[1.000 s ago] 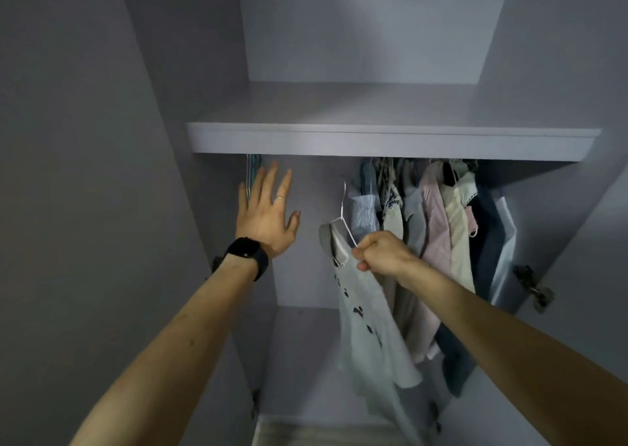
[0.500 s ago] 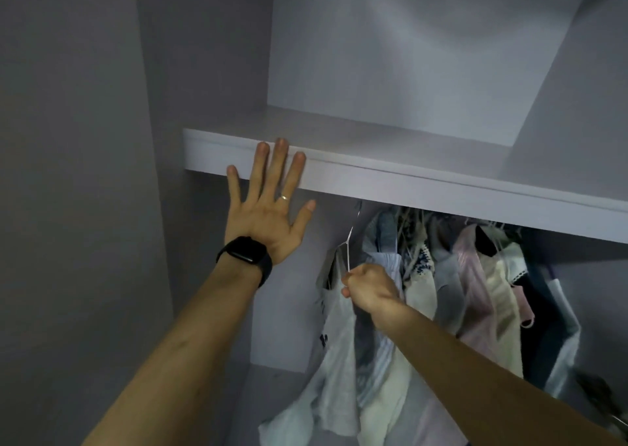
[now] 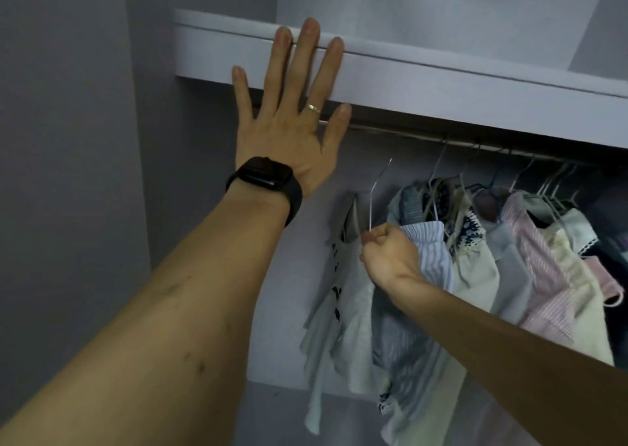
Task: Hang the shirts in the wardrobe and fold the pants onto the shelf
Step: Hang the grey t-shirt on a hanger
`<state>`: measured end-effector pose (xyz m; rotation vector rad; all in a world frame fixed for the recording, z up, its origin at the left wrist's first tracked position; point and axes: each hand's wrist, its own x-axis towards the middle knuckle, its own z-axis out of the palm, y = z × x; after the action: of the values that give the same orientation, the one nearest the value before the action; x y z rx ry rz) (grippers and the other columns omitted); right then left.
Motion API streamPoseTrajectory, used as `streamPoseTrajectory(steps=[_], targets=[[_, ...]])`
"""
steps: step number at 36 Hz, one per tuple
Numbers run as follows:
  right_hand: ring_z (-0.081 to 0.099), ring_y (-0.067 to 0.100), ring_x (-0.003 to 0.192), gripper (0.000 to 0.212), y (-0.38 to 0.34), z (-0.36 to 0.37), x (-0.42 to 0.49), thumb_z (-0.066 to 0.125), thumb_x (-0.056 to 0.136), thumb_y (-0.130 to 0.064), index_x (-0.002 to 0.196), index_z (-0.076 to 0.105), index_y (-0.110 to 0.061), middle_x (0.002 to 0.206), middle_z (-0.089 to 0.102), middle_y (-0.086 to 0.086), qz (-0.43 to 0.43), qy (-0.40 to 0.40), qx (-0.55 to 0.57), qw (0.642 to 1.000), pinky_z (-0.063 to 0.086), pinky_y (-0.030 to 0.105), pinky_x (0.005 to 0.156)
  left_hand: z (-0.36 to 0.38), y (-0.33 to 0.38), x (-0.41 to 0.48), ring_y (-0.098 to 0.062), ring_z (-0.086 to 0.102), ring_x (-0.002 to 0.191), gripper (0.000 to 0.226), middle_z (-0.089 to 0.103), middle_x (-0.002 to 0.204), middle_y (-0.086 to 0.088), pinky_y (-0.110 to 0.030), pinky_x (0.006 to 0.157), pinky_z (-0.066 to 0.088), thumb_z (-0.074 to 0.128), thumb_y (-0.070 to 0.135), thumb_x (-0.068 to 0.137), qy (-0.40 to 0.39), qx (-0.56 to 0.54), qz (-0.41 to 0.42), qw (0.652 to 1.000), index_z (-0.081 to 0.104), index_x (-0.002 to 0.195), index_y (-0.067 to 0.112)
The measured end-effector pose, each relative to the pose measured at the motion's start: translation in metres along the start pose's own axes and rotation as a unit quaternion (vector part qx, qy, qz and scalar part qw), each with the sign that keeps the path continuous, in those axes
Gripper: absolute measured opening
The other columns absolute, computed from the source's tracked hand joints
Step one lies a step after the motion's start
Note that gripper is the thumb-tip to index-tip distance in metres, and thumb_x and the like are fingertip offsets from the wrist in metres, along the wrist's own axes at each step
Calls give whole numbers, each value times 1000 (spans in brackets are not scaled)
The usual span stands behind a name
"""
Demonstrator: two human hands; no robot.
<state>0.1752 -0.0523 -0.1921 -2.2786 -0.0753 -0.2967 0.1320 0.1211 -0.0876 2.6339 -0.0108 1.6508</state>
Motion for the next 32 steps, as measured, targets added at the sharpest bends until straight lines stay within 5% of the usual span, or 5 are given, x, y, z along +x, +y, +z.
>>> streamPoseTrajectory(steps=[7, 15, 20, 26, 32], targets=[[63, 31, 108, 18, -19, -27, 32, 55, 98, -25, 107, 66, -13, 107, 73, 10, -6, 93, 36, 995, 51, 42, 97, 2, 7, -6, -25, -10, 154, 64, -10, 168, -2, -68, 118, -1, 12, 54, 104, 1, -5, -12, 1000, -8, 159, 29], [73, 29, 87, 16, -17, -55, 81, 63, 89, -12, 85, 74, -1, 95, 76, 15, 76, -24, -75, 994, 60, 39, 86, 0, 13, -9, -22, -15, 154, 66, -15, 167, 1, -67, 118, -3, 18, 52, 104, -14, -20, -33, 999, -11, 159, 30], [67, 36, 108, 27, -3, -47, 85, 57, 95, -18, 115, 70, -6, 119, 69, 18, 84, -7, -54, 995, 55, 42, 96, -6, 12, -7, -23, -16, 153, 66, -16, 167, 0, -66, 119, -2, 17, 53, 105, -42, -13, -34, 998, -15, 158, 29], [63, 33, 109, 31, -8, -56, 57, 57, 95, -28, 120, 66, -12, 124, 65, 15, 94, -25, -63, 993, 45, 27, 80, -14, 11, -13, -22, -23, 151, 68, -21, 166, 0, -65, 119, 0, 19, 54, 105, -92, -13, -52, 994, -21, 155, 30], [60, 24, 112, 38, -16, -99, -6, 66, 92, -29, 127, 56, -17, 127, 60, 2, 53, -19, 32, 998, 36, 22, 83, -39, 11, -7, -21, -23, 151, 72, -22, 165, 1, -65, 120, 3, 24, 56, 103, -164, -17, -51, 985, -21, 154, 32]])
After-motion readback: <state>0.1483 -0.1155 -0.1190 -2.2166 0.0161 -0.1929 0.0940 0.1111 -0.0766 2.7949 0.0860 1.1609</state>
